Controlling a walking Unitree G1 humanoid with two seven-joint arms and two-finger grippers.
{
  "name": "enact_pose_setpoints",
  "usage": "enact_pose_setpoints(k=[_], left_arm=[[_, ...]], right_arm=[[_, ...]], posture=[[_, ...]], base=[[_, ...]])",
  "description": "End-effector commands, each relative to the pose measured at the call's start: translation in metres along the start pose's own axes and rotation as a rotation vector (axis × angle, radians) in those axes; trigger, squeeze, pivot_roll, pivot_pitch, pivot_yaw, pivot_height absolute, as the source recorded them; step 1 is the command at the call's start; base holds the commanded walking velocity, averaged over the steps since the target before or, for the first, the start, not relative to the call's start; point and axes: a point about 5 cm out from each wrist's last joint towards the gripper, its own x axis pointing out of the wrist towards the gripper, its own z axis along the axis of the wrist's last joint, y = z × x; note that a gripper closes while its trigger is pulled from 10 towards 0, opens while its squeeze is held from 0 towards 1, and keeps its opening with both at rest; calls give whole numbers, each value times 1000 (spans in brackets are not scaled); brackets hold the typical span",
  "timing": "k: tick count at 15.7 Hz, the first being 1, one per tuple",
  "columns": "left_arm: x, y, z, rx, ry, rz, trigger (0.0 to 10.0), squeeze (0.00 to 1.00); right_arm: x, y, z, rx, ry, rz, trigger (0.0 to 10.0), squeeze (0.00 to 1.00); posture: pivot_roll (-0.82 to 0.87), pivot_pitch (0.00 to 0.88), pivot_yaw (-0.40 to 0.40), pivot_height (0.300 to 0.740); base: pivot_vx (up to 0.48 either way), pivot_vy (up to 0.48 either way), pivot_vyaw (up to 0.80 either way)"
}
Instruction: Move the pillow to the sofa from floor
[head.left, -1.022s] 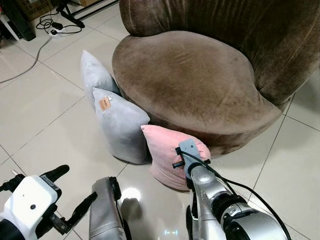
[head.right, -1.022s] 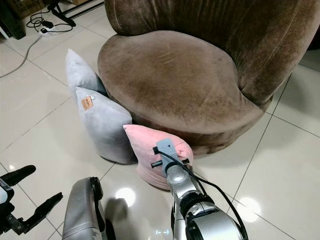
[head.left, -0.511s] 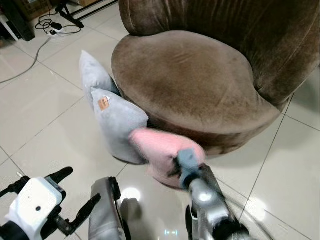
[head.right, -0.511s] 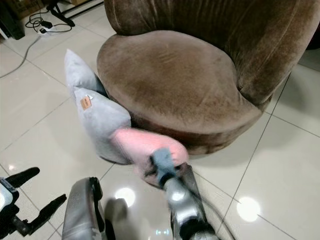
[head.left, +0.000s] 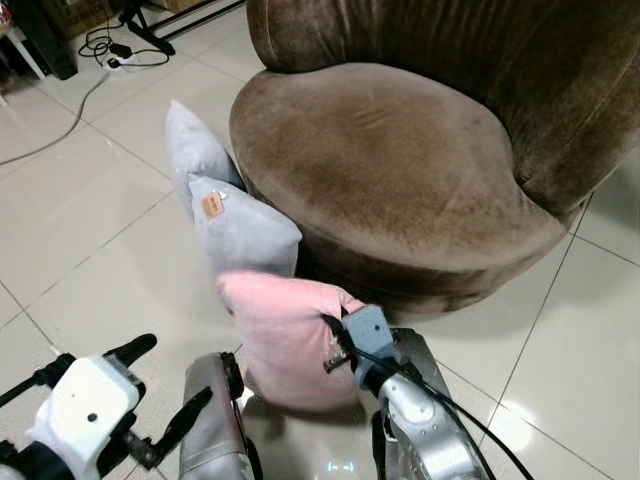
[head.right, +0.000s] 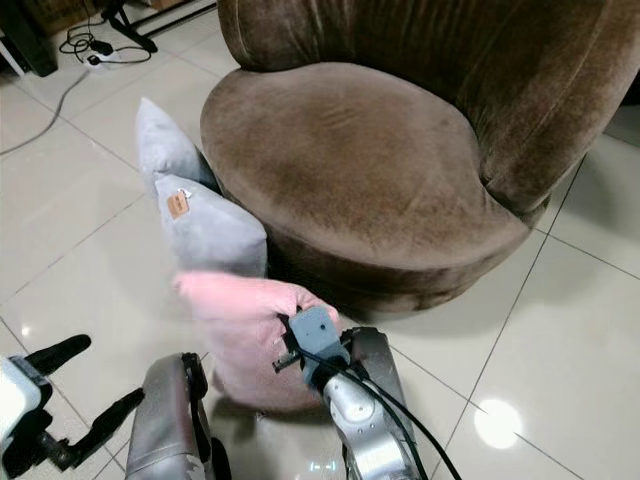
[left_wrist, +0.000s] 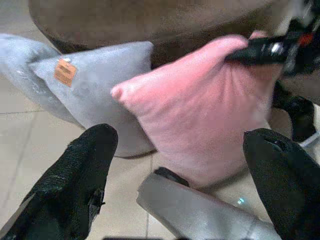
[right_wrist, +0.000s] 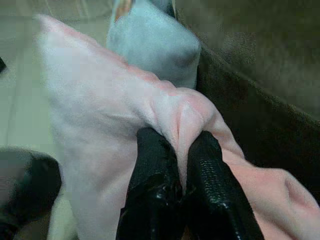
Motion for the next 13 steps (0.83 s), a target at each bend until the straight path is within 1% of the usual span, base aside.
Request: enact_pose_setpoints(k=[1,3,5,6,7,8,9,10,11,13], left_arm=[[1,2,-5,4,13,23,10000,0],[3,9,-1,-27,-29,100,10000,0],[12,13,4,-55,-84,178,10000,0],[18,14,7,-72,-115,202,10000,0],[25,16,11,-86,-150,222,10000,0],[29,17,14,-86,-169,230,10000,0],[39,22,26,-76,-224,245,10000,0],[44,26,36,-65,-271,266,10000,0],[49,31,43,-63,-299,295,10000,0],[62,39,49,-71,-309,343,10000,0]], right_arm=[[9,15,32,109,-134,15,0,0],[-2,-7,65,190,-245,-45,0,0],[-12,-25,93,242,-321,-78,0,0],[-15,-33,105,268,-356,-92,2314,0],[-18,-41,117,289,-363,-115,10000,0],[-20,-46,125,303,-387,-123,10000,0],[-24,-55,141,274,-404,-135,10000,0],[-31,-59,153,247,-422,-157,10000,0],[-36,-64,162,248,-434,-179,10000,0],[-37,-70,169,253,-432,-218,10000,0]], posture=[[17,115,43,505],[2,61,35,505],[-12,7,41,505],[-20,0,41,505],[-28,0,40,505],[-30,0,39,505],[-32,0,32,505],[-32,0,31,505],[-35,0,34,515],[-52,0,40,530]], base=[[0,0,0],[0,0,0],[0,0,0],[0,0,0],[0,0,0],[0,0,0],[0,0,0],[0,0,0],[0,0,0],[0,0,0]])
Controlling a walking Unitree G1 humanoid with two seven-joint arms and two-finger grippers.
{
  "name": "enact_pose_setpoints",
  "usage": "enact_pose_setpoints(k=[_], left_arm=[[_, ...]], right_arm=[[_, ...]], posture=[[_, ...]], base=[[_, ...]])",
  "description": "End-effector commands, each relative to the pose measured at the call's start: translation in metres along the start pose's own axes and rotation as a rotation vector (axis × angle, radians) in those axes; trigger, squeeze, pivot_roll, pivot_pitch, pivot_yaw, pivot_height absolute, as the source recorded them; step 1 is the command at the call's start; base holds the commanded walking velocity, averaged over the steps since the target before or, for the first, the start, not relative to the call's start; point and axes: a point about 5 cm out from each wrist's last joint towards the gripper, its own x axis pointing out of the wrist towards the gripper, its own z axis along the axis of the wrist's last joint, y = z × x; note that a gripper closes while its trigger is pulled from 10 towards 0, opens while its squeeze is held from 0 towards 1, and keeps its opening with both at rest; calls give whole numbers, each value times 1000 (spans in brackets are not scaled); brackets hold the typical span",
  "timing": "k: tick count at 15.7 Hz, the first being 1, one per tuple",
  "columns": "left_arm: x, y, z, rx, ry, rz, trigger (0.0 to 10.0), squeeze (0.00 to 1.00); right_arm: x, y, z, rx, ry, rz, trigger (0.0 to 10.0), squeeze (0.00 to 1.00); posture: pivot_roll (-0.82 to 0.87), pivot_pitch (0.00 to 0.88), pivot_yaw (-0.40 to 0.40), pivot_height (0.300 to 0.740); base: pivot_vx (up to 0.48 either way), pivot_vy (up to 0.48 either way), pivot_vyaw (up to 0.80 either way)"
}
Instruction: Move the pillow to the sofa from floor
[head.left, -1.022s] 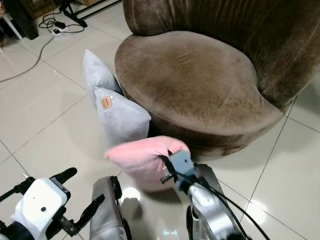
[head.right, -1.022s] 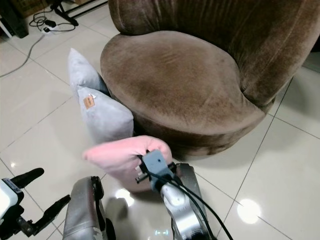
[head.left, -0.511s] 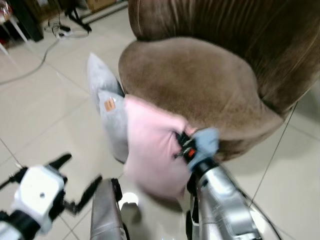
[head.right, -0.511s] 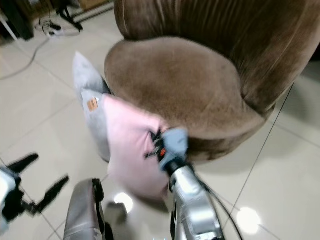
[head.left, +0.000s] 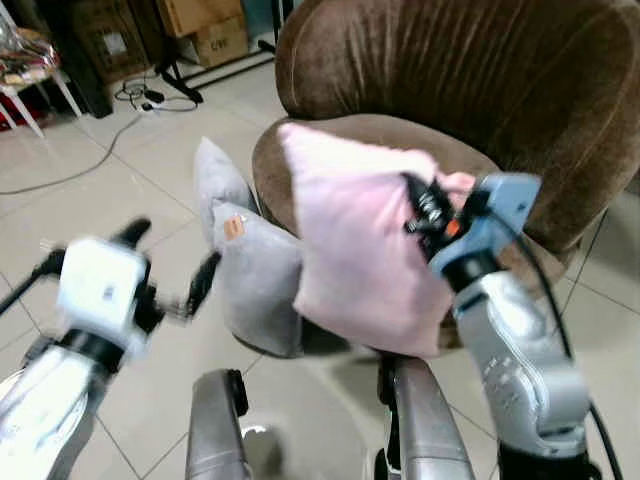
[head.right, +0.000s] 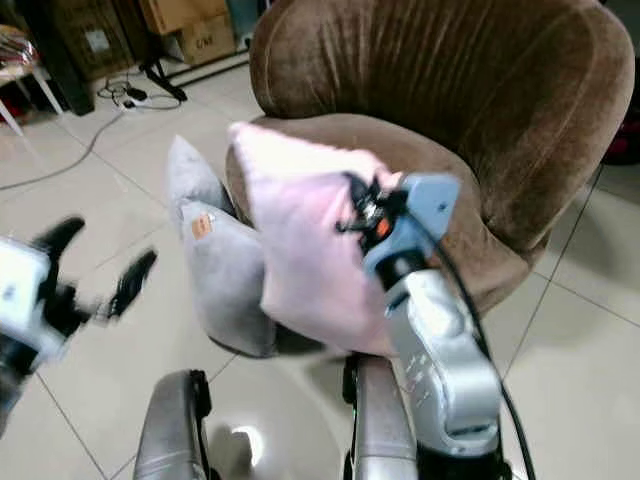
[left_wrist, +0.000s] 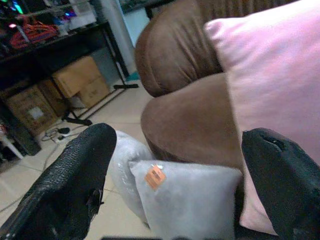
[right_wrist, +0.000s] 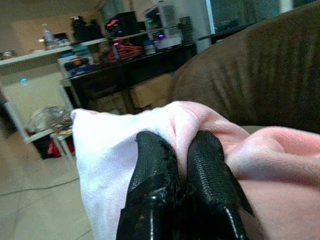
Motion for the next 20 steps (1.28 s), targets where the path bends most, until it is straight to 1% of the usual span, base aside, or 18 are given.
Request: enact_pose_setpoints(k=[1,2,3,4,5,6,7,8,9,10,11,12,13,15,18,20], left_arm=[[7,1,-5,7,29,27,10000,0],[17,2,-9,13,33,53,10000,0],[27,3,-14,14,41,77,10000,0],[34,3,-16,14,38,90,10000,0],[47,-2,-16,14,26,88,10000,0],[56,-7,-15,9,5,67,10000,0],[65,-12,-11,9,-16,41,10000,0],[74,-15,-7,9,-36,25,10000,0],[82,-14,-3,8,-50,21,10000,0],[84,-14,-2,9,-56,18,10000,0],[90,-15,0,14,-75,14,10000,0],[98,-17,9,22,-113,1,10000,0],[101,-18,11,22,-121,-3,10000,0],[102,-20,6,30,-111,2,10000,0],[97,-15,-3,37,-80,31,10000,0],[91,-9,-16,78,-38,33,10000,0]], right_arm=[[2,1,14,11,-53,-11,10000,0],[4,-4,17,-35,-44,-61,10000,0],[7,-7,20,-101,-46,-93,10000,0],[8,-8,22,-124,-44,-96,10000,0],[10,-13,25,-163,-47,-120,10000,0],[10,-16,27,-166,-55,-142,10000,0],[7,-22,32,-125,-77,-184,10000,0],[6,-26,37,-108,-100,-213,10000,0],[7,-27,41,-111,-118,-225,10000,0],[8,-28,43,-116,-129,-234,10000,0],[8,-29,47,-120,-147,-250,10000,0],[12,-29,58,-112,-190,-267,10000,0],[15,-29,62,-109,-204,-268,10000,0],[18,-33,56,-108,-181,-279,10000,0],[15,-37,44,-81,-137,-296,10000,0],[10,-42,33,-78,-95,-323,10000,0]], posture=[[-72,0,50,540],[-92,0,54,550],[-114,0,57,560],[-140,0,67,565],[-163,0,78,575],[-178,0,86,585],[-208,0,111,595],[-244,0,140,605],[-260,0,154,615],[-263,0,157,620],[-268,0,162,630],[-268,0,166,645],[-269,0,167,655],[-258,0,155,675],[-246,0,146,700],[-239,0,148,720]], base=[[0,0,0],[0,0,0],[0,0,0],[0,0,0],[0,0,0],[0,0,0],[0,0,0],[0,0,0],[0,0,0],[0,0,0],[0,0,0],[0,0,0],[0,0,0],[0,0,0],[0,0,0],[0,0,0]])
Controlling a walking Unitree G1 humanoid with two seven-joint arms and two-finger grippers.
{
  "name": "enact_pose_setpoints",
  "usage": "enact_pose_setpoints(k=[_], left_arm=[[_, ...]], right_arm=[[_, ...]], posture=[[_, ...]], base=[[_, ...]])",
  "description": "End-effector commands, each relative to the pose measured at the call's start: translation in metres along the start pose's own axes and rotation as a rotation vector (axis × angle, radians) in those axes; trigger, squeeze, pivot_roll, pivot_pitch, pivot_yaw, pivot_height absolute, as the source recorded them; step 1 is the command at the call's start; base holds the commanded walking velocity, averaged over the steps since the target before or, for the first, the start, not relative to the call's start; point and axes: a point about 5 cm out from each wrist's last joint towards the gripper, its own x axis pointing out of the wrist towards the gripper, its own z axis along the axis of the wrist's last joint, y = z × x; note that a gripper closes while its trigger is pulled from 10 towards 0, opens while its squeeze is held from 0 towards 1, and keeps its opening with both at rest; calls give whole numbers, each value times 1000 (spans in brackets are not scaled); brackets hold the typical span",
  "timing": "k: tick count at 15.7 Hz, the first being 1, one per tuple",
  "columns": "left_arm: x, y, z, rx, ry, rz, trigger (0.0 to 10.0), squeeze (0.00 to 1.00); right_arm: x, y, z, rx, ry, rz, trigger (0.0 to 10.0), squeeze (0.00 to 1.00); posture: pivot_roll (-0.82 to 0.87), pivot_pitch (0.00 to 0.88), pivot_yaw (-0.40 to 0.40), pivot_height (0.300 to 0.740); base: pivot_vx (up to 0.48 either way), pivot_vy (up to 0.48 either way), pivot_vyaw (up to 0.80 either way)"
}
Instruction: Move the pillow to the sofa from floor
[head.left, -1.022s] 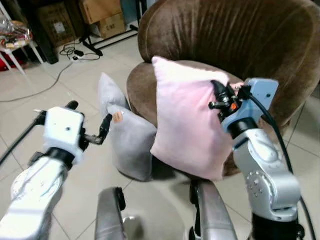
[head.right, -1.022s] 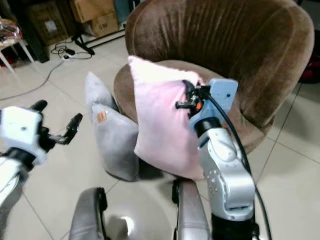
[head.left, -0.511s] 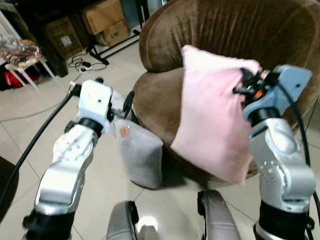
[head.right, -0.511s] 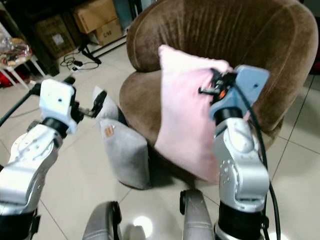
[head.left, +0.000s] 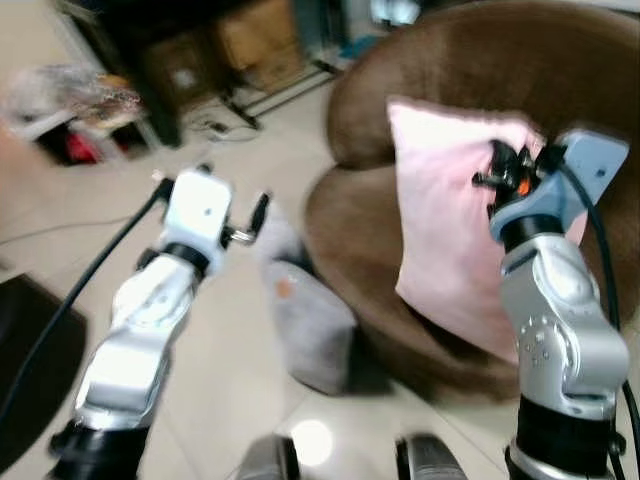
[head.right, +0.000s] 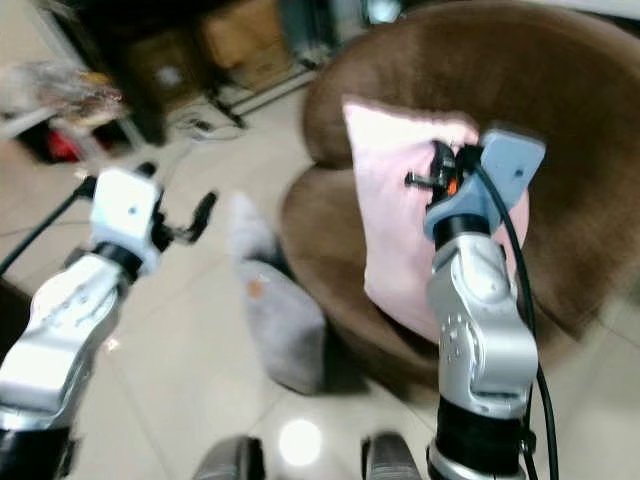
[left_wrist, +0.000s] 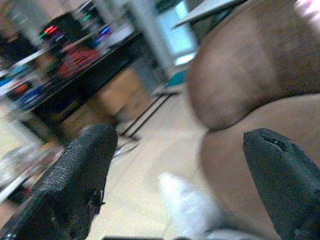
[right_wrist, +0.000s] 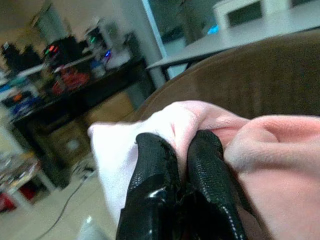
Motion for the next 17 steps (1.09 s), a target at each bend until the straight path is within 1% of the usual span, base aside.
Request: enact_pose_setpoints(k=[1,2,4,7,8,9,11,12,13,17], left_arm=[[-3,9,-5,25,15,20,10000,0],[-4,12,-6,37,20,21,10000,0],[-4,13,-6,39,21,21,10000,0],[-3,8,-3,29,8,-7,10000,0],[-3,6,-6,14,10,3,10000,0],[-3,6,-6,2,7,5,10000,0],[0,9,-4,-66,2,18,10000,0],[3,10,-4,-79,7,7,10000,0],[5,11,-4,-55,8,-4,10000,0],[11,11,-3,-60,16,-1,10000,0]], right_arm=[[-2,4,3,11,-29,13,10000,0],[-5,1,-2,1,-19,-5,10000,0],[-8,-2,-5,8,-7,-28,10000,0],[-10,-3,-8,9,5,-35,10000,0],[-14,-6,-17,9,27,-52,10000,0],[-14,-7,-18,10,30,-55,10000,0],[-16,-7,-21,14,35,-61,10000,0],[-16,-7,-23,15,39,-64,10000,0],[-15,-7,-24,16,39,-66,10000,0],[-16,-9,-28,21,50,-82,10000,0]], posture=[[-236,0,149,730],[-235,0,151,740],[-234,0,163,740],[-236,0,161,740],[-235,0,157,740],[-235,0,157,740],[-242,0,163,740],[-250,0,174,740],[-259,0,185,740],[-252,0,196,740]], base=[[0,0,0],[0,0,0],[0,0,0],[0,0,0],[0,0,0],[0,0,0],[0,0,0],[0,0,0],[0,0,0],[0,0,0]])
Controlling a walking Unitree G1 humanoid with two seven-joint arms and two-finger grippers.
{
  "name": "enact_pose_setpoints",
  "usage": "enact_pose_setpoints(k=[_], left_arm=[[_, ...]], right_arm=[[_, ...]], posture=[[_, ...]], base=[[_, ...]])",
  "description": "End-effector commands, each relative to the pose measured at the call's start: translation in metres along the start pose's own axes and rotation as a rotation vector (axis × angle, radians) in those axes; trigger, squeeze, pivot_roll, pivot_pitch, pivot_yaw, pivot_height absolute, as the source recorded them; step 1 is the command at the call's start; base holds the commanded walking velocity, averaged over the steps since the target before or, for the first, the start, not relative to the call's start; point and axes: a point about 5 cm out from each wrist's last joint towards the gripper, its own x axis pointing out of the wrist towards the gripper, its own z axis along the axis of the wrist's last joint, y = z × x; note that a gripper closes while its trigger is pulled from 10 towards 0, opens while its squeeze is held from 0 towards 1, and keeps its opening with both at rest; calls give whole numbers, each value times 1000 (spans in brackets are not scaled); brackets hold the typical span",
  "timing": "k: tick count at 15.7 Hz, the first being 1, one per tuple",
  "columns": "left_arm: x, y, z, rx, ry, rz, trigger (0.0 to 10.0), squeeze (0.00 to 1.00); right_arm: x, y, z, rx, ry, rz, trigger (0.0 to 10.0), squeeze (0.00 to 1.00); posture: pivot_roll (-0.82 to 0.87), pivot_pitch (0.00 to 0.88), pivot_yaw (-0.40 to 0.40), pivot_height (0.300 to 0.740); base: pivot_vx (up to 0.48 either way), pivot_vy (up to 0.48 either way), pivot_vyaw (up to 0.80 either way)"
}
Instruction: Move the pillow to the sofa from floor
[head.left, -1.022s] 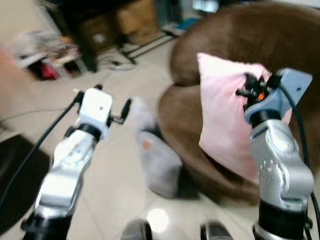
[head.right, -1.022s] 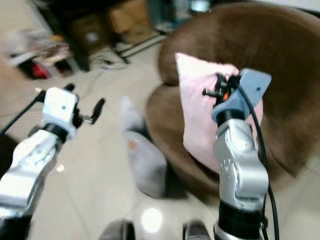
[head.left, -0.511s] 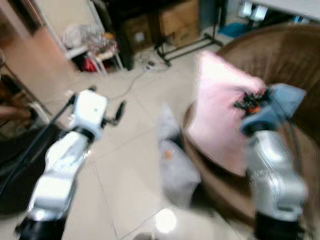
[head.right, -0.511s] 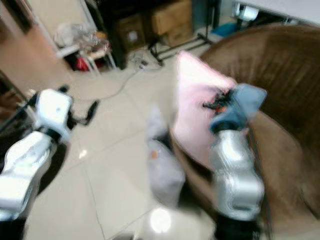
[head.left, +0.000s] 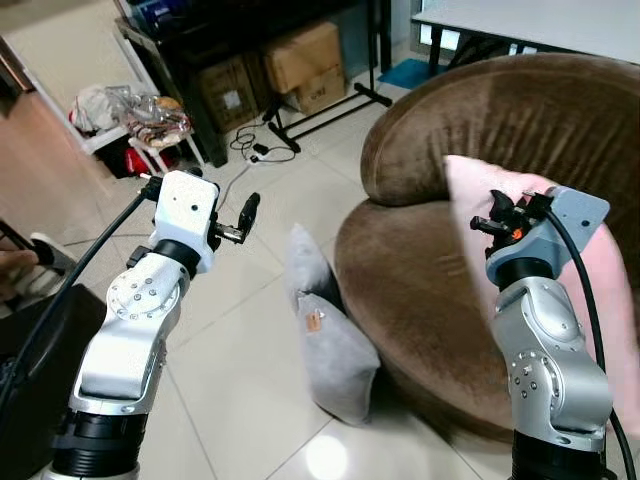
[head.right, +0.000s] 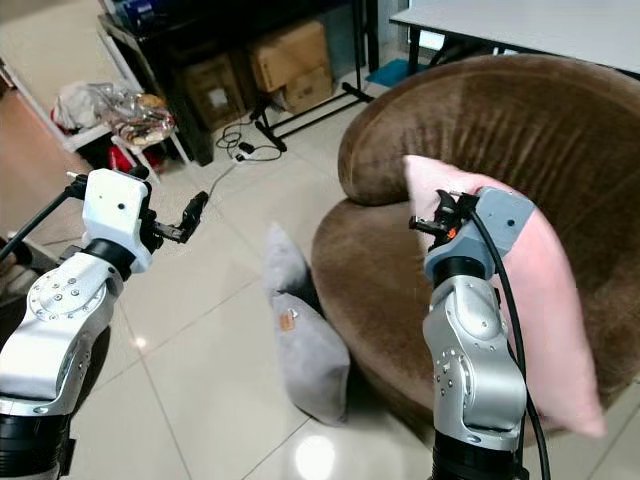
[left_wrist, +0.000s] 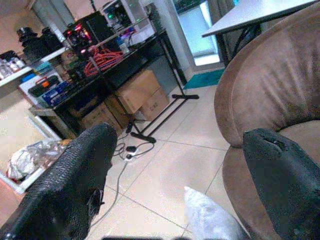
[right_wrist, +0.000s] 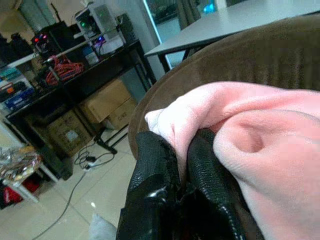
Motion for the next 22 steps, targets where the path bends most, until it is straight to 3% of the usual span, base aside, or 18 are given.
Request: enact_pose_setpoints(k=[1,3,11,13,15,17,19,22], left_arm=[[1,3,0,4,11,4,10000,0],[0,3,-3,7,21,1,10000,0],[-4,-7,-7,-26,67,-38,10000,0],[-4,0,-8,9,60,24,10000,0],[-7,9,-7,-6,43,89,10000,0],[-13,14,-11,29,58,170,10000,0],[-23,15,-17,84,59,239,10000,0],[-30,13,-20,94,53,256,10000,0]], right_arm=[[0,8,3,13,-25,38,10000,0],[-1,12,-11,2,64,89,10000,0],[3,22,-7,-70,55,156,10000,0],[8,19,-13,-99,94,136,10000,0],[10,23,-9,-87,69,180,10000,0],[13,22,-12,-108,74,193,10000,0],[18,19,-18,-135,100,183,10000,0],[24,16,-17,-79,92,162,10000,0]], posture=[[-251,0,196,740],[-241,0,195,740],[-229,0,168,740],[-217,0,132,740],[-202,0,89,740],[-164,0,27,740],[-135,0,-22,740],[-126,0,-38,740]], base=[[0,0,0],[0,0,0],[0,0,0],[0,0,0],[0,0,0],[0,0,0],[0,0,0],[0,0,0]])
